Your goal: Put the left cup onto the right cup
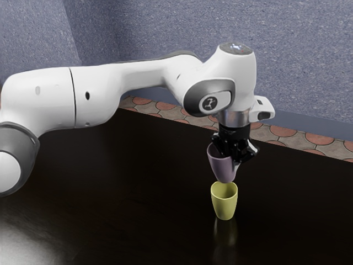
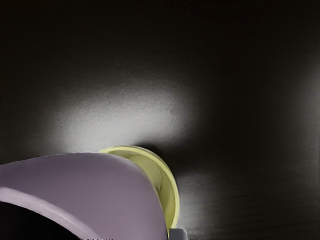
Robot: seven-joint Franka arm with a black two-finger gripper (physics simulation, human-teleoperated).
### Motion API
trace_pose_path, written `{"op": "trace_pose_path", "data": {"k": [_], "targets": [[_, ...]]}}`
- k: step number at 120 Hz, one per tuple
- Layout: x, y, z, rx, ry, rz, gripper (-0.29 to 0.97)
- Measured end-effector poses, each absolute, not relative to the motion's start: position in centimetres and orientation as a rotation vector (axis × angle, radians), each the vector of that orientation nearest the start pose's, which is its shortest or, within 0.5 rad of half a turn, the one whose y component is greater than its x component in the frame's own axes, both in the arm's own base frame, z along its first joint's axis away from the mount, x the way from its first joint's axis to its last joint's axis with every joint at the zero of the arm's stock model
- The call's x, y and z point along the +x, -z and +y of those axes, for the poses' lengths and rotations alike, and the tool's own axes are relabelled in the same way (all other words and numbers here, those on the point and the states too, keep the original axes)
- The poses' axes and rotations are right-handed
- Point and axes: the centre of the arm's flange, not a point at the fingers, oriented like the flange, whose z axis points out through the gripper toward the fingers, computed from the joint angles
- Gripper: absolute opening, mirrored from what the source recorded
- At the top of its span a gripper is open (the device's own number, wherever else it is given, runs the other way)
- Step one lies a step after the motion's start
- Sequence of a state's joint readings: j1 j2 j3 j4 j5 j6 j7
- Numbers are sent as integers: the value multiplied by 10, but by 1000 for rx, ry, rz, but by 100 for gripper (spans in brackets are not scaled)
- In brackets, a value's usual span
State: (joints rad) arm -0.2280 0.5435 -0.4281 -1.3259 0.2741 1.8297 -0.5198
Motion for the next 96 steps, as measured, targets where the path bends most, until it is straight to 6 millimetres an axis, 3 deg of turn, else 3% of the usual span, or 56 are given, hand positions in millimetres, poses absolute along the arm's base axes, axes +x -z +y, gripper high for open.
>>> {"op": "trace_pose_path", "data": {"k": [58, 96], "targets": [[604, -435, -363, -3126, 4, 166, -11], [604, -416, -359, -3118, -42, 141, -11]]}}
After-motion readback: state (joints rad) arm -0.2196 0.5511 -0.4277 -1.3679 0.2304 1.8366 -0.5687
